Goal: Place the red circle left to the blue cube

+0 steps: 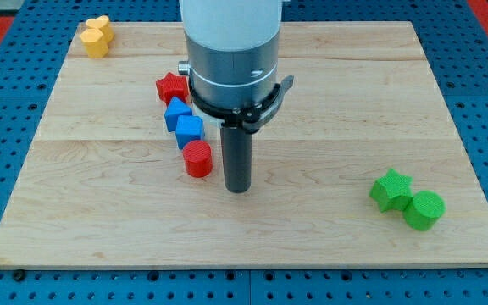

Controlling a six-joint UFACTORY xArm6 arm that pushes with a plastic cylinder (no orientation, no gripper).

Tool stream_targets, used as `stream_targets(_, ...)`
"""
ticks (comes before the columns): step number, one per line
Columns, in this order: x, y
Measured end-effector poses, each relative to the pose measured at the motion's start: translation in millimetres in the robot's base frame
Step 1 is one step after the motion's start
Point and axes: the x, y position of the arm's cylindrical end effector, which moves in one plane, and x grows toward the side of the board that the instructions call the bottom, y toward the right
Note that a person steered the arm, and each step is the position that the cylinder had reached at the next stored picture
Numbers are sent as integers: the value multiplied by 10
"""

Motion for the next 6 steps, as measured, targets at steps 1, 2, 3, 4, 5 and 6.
stream_targets(1,-67,-567)
stream_targets(2,-67,-1222)
stream_targets(3,-38,-1097)
stream_targets(4,-40,-487)
stream_targets(5,-157,-251)
stream_targets(6,-355,-632)
